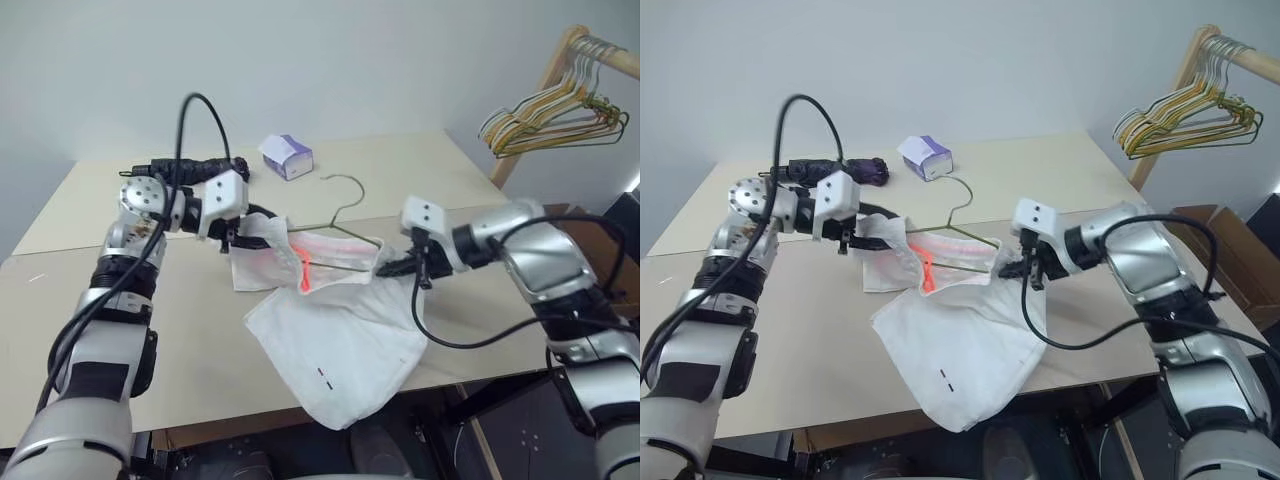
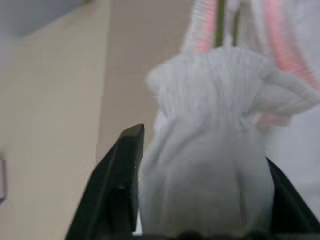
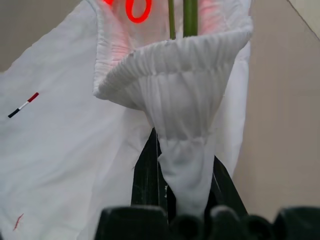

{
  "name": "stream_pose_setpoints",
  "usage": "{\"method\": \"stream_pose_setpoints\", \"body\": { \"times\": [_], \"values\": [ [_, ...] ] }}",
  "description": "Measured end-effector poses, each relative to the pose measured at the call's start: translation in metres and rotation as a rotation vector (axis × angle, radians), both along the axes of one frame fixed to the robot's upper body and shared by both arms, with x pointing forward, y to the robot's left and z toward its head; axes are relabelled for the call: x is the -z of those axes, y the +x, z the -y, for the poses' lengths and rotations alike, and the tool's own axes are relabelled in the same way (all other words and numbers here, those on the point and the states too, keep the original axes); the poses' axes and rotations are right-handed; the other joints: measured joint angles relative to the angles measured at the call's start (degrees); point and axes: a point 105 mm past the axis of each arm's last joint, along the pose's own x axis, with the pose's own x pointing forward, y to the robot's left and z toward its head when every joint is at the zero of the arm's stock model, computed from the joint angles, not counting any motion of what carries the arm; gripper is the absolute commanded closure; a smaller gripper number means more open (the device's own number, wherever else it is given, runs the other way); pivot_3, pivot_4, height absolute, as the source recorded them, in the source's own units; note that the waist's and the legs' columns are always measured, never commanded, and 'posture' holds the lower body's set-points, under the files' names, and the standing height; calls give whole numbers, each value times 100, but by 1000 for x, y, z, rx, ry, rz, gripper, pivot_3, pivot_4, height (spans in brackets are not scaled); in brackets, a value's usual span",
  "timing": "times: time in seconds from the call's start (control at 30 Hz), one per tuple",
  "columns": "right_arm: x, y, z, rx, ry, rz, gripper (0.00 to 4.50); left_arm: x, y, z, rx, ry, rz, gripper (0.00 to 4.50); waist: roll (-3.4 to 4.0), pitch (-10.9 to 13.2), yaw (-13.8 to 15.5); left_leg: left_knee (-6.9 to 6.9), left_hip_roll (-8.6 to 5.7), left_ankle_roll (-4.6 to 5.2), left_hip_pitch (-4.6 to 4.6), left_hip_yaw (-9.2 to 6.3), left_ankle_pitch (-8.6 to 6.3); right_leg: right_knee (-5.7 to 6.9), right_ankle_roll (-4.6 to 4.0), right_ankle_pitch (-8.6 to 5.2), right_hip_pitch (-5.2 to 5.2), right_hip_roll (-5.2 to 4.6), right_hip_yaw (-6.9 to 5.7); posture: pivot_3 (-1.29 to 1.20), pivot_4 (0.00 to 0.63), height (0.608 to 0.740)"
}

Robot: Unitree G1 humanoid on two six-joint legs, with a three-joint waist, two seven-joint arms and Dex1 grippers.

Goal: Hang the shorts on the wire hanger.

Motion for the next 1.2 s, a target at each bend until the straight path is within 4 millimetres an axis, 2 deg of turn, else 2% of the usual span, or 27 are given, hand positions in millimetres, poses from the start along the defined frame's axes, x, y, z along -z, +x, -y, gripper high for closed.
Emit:
{"method": "stream_pose_setpoints", "body": {
  "times": [0.1, 0.13, 0.33, 0.47, 0.6, 0.7, 0.87, 1.03, 1.2],
  "values": [
    [5, -10, 10, 79, 36, -40, 4500, -10, 10, -7, -91, -74, 44, 120, 0, 0, -26, 0, 1, 0, 3, 1, 0, 3, 0, 0, 0, 0, 0, -267, 0, 740],
    [5, -13, 13, 111, 47, -46, 4500, -16, 15, -10, -137, -108, 80, 53, 0, 0, -32, 1, 2, 0, 4, 1, 0, 3, 0, 0, 1, 0, 0, -271, 0, 740],
    [12, -25, 38, 347, 125, -103, 4500, -45, 22, -15, -208, -272, 148, 53, 0, 0, -18, 3, 0, 0, -4, 2, 0, -2, 2, 1, 1, -2, 0, -295, 0, 740],
    [8, -30, 52, 496, 216, -106, 4500, -66, 12, 0, -139, -414, 157, 53, 0, 0, -11, 7, 0, 0, -6, 2, 0, -1, 2, 1, 3, -2, 0, -322, 0, 740],
    [2, -35, 67, 628, 269, -84, 4500, -64, -1, 17, -85, -506, 113, 53, 1, -1, -30, 10, 1, 0, -3, 3, 0, 3, 2, 1, 3, -2, 2, -348, 0, 740],
    [-3, -39, 69, 672, 309, -63, 4500, -61, -5, 26, -72, -552, 70, 53, 1, -1, -111, 13, 1, 0, -4, 3, 0, 5, 1, 1, 3, -2, 1, -354, 0, 740],
    [-19, -41, 78, 769, 374, 20, 4500, -74, -17, 42, -26, -634, 43, 53, 2, -2, -224, 13, 0, 1, -6, 6, -1, 1, 1, 1, 4, -2, 2, -365, 0, 740],
    [-18, -39, 101, 981, 393, 78, 4500, -73, -25, 51, -26, -718, -37, 53, 5, -4, -312, 17, 0, 1, -5, 7, 0, 5, 1, 1, 4, -2, 3, -373, 0, 740],
    [-29, -39, 125, 1179, 386, 165, 4500, -90, -37, 58, 5, -805, -107, 53, 12, -8, -343, 15, 0, 1, -4, 10, -1, 2, 1, 1, 4, -2, 5, -383, 0, 740]
  ]
}}
